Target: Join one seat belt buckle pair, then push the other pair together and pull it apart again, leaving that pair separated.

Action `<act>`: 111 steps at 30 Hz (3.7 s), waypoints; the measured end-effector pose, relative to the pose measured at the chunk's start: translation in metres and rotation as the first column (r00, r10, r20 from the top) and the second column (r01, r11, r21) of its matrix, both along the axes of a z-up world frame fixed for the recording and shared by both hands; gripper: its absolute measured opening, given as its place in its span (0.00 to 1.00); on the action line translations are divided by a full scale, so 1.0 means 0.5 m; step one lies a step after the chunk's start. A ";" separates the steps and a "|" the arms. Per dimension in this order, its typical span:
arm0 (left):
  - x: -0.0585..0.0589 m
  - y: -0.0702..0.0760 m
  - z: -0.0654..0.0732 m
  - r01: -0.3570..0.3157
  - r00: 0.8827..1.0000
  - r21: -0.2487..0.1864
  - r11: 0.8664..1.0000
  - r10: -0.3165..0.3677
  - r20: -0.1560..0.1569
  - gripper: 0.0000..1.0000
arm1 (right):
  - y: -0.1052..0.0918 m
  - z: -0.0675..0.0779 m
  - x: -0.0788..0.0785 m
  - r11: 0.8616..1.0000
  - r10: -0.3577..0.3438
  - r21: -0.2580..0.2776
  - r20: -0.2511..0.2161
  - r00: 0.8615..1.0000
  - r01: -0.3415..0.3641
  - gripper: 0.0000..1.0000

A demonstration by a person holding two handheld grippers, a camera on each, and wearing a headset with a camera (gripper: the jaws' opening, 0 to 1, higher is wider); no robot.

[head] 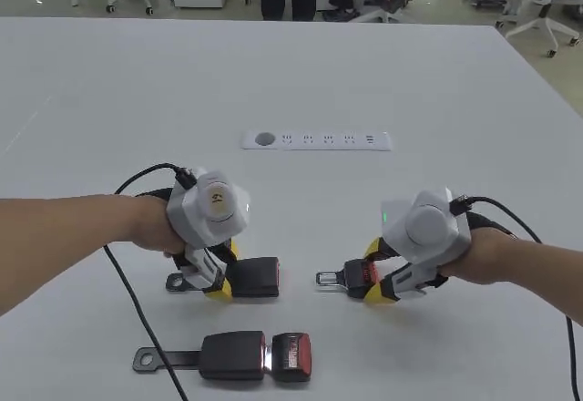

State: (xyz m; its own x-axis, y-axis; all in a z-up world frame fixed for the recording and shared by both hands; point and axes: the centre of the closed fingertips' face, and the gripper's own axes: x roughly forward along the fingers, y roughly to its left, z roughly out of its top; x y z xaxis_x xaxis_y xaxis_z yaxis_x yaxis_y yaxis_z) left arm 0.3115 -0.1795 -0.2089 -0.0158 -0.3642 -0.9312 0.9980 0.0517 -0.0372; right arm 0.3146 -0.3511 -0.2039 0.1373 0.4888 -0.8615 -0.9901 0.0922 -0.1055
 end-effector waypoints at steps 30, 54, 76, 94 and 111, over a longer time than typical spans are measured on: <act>0.002 0.003 -0.005 -0.006 1.000 0.054 0.999 0.006 0.000 0.30 | 0.052 0.001 0.001 0.999 0.033 0.025 0.027 0.999 -0.034 0.31; -0.006 -0.001 -0.002 -0.018 1.000 0.060 0.998 0.018 -0.002 0.30 | 0.114 0.001 0.002 0.997 0.052 0.054 0.021 0.998 -0.053 0.31; -0.002 0.001 -0.004 -0.027 1.000 0.019 0.999 0.027 0.007 0.30 | 0.142 -0.002 -0.007 0.994 0.023 0.106 0.003 1.000 -0.023 0.29; -0.002 -0.001 -0.004 0.003 1.000 -0.001 1.000 -0.003 0.017 0.29 | 0.174 -0.005 -0.006 0.994 0.028 0.109 0.004 1.000 -0.028 0.28; 0.000 0.001 -0.007 -0.011 1.000 -0.023 1.000 0.012 0.019 0.28 | 0.182 -0.009 -0.003 0.994 0.004 0.109 0.000 1.000 -0.004 0.26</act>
